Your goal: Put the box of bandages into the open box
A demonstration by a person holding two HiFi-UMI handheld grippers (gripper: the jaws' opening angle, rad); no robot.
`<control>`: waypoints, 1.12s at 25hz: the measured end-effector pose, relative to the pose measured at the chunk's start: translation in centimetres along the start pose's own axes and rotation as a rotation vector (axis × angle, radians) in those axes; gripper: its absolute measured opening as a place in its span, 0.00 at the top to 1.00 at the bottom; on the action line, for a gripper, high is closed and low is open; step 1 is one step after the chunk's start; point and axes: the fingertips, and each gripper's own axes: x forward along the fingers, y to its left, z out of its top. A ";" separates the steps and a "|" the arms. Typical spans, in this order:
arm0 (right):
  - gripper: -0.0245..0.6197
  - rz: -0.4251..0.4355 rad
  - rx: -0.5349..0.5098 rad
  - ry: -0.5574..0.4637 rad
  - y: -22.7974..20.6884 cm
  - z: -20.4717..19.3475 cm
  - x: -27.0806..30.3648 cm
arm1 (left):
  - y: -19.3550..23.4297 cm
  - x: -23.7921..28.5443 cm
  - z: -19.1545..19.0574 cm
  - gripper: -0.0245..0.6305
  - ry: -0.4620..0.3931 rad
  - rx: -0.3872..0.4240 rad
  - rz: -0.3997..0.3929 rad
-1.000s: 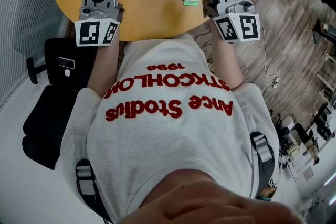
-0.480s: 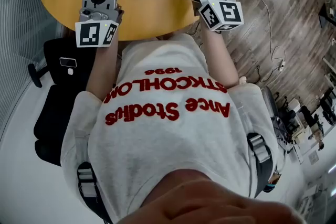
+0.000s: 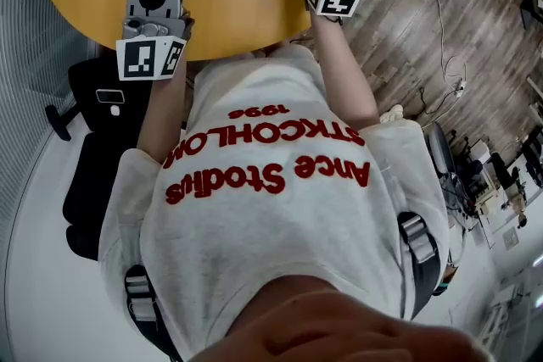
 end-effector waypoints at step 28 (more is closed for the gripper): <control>0.39 0.000 0.015 0.113 -1.9 -2.3 1.4 | -0.7 0.6 0.8 0.95 -0.014 -0.002 0.008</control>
